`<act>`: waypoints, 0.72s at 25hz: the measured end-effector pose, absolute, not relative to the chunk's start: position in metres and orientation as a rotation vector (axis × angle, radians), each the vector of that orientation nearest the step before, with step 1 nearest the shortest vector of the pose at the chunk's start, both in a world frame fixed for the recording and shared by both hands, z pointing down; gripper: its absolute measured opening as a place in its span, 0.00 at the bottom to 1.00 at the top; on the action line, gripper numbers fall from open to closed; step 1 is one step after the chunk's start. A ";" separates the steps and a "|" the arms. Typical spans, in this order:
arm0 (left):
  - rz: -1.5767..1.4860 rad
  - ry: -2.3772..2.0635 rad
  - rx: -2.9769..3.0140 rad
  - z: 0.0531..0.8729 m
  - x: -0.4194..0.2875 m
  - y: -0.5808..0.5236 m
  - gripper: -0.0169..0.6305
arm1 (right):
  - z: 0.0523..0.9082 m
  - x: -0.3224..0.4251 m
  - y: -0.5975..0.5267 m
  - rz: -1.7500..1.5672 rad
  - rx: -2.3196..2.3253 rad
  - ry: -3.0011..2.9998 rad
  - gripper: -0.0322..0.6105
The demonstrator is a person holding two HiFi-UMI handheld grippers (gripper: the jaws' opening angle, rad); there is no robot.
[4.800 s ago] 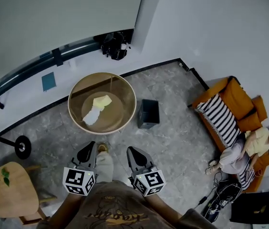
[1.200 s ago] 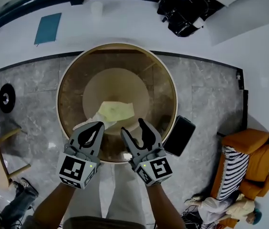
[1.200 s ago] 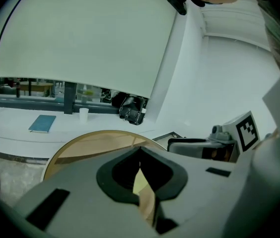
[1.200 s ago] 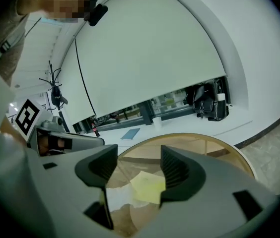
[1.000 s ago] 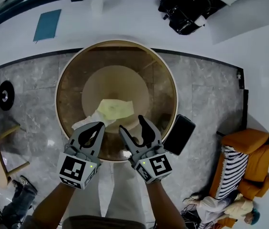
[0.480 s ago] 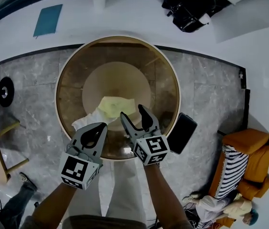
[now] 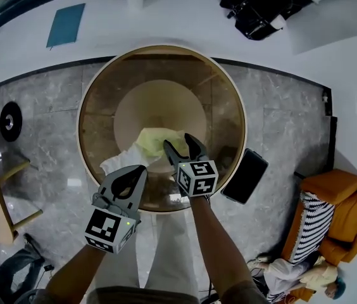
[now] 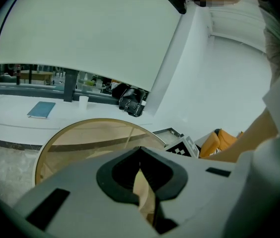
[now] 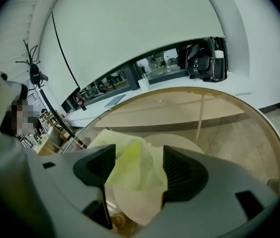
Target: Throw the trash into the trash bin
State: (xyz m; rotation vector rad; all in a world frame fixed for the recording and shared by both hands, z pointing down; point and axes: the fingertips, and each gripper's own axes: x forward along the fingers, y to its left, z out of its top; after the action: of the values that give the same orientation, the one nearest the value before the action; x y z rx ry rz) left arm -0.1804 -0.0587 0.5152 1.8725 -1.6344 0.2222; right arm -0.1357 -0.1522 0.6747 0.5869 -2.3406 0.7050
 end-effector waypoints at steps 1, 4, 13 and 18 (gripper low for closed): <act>0.219 -1.633 1.871 0.516 -0.181 -0.059 0.05 | 0.677 -0.136 -0.151 0.705 0.583 -2.333 0.52; 0.217 -1.630 1.868 0.516 -0.181 -0.059 0.05 | 0.681 -0.137 -0.147 0.698 0.582 -2.325 0.52; 0.230 -1.608 1.852 0.525 -0.175 -0.058 0.05 | 0.682 -0.126 -0.148 0.661 0.621 -2.291 0.25; 0.236 -1.609 1.859 0.523 -0.174 -0.059 0.05 | 0.675 -0.121 -0.145 0.687 0.627 -2.313 0.09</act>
State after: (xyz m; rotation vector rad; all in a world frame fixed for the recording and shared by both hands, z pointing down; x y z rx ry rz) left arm -0.1739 -0.0593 0.5235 1.8588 -1.6094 0.2357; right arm -0.1209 -0.1455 0.6746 0.6274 -2.3133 0.6866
